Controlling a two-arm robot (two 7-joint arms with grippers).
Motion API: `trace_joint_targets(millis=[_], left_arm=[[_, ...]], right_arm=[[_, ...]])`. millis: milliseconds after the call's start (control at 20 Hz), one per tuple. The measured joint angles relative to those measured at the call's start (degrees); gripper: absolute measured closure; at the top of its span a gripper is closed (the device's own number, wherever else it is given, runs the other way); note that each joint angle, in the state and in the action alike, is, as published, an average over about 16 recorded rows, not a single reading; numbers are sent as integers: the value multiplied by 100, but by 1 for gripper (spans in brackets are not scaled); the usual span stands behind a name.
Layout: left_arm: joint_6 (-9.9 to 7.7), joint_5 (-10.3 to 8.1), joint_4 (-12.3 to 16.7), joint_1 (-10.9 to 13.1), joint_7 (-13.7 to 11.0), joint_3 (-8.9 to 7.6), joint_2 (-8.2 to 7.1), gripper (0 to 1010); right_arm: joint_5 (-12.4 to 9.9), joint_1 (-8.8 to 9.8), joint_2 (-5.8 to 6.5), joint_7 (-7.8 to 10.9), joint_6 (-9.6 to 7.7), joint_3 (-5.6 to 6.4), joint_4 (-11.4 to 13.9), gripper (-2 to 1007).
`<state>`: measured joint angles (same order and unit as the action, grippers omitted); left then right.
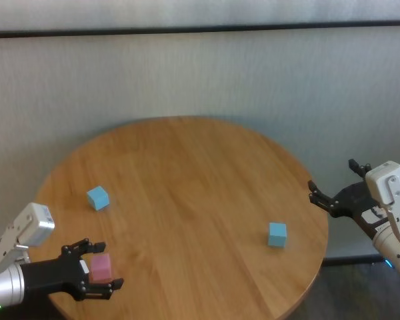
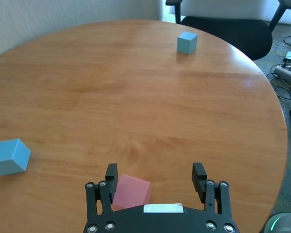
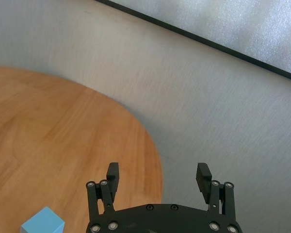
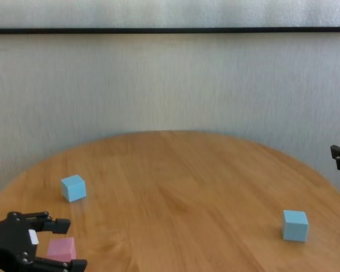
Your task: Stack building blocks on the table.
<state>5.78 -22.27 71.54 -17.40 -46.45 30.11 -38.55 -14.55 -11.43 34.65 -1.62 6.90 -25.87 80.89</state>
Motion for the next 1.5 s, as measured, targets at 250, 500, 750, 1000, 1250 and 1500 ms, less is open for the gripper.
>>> trace_joint_targets(millis=[250, 500, 750, 1000, 1250, 1500], left_arm=[[-44, 32, -153, -77, -26, 40, 47, 8], [-137, 63, -284, -147, -29, 79, 86, 8], [-231, 84, -366, -192, -16, 103, 111, 8], [-293, 94, -392, -210, -8, 114, 116, 9], [-304, 94, -390, -210, -7, 115, 114, 27], [-279, 91, -378, -200, -14, 113, 110, 93]], right_arm=[[0, 0, 0, 0, 0, 0, 0, 0], [0, 0, 0, 0, 0, 0, 0, 0], [0, 0, 0, 0, 0, 0, 0, 0], [0, 0, 0, 0, 0, 0, 0, 0], [0, 0, 0, 0, 0, 0, 0, 0], [0, 0, 0, 0, 0, 0, 0, 0]])
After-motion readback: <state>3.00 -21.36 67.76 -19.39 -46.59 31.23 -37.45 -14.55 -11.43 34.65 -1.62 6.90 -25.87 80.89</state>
